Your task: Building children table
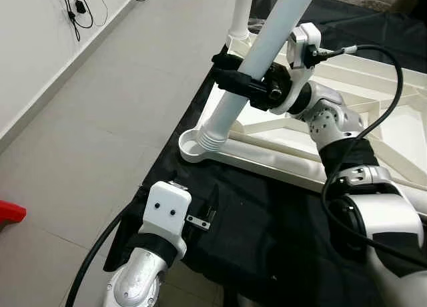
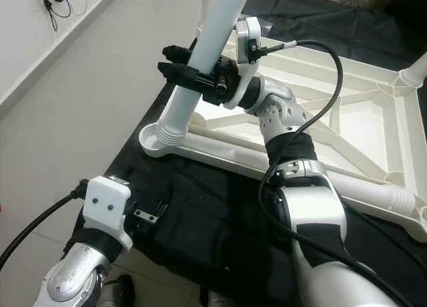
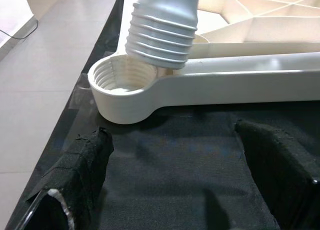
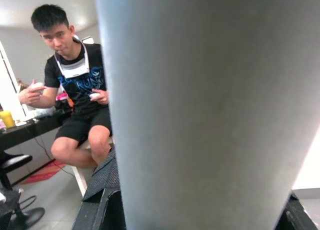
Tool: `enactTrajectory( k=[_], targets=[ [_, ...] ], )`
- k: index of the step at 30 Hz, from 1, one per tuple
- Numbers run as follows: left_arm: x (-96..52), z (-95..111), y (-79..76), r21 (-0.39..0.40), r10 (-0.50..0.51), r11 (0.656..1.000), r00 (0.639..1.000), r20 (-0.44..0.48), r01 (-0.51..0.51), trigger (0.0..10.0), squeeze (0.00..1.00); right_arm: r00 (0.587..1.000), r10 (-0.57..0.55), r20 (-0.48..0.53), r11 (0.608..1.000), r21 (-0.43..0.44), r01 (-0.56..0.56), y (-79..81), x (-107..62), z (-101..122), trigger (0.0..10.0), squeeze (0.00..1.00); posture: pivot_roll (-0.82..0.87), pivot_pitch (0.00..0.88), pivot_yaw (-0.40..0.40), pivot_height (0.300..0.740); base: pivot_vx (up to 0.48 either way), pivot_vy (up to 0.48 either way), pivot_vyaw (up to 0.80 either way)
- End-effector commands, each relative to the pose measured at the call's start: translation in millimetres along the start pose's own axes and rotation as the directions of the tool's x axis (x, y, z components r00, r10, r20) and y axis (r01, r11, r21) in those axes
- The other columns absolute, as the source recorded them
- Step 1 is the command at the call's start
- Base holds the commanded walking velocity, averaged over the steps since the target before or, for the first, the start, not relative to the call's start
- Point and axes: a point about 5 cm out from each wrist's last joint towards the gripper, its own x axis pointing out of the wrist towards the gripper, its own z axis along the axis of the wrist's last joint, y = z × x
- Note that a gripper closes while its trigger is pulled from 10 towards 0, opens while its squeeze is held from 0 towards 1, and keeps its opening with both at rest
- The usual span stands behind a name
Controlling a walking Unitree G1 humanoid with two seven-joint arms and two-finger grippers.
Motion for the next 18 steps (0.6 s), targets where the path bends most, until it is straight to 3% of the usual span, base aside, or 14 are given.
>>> enactTrajectory(
  k=[1, 8, 18],
  targets=[
    [-0.8, -3.0, -3.3, -0.012, -0.012, 1.0, 1.0, -0.017, 0.012, 10.0, 0.0, 1.0, 0.025, -0.006, 1.0, -0.014, -0.025, 0.9, 5.0, -0.1, 10.0, 0.0, 0.1, 0.361, -0.086, 0.74, 0.0, 0.0, 0.0],
    [0.8, -5.2, -3.5, -0.01, -0.009, 1.0, 1.0, -0.019, 0.009, 10.0, 0.0, 0.995, 0.016, 0.098, 0.997, -0.073, -0.009, -0.8, 21.9, 12.4, 10.0, 0.0, 0.1, 0.34, -0.094, 0.74, 0.0, 0.0, 0.0],
    [2.1, -6.5, -3.9, -0.009, -0.007, 1.0, 1.0, -0.017, 0.007, 10.0, 0.0, 0.994, 0.051, 0.092, 0.997, -0.054, -0.047, 2.1, 29.8, 5.8, 10.0, 0.0, 0.1, 0.322, -0.104, 0.74, 0.0, 0.0, 0.0]
  ],
)
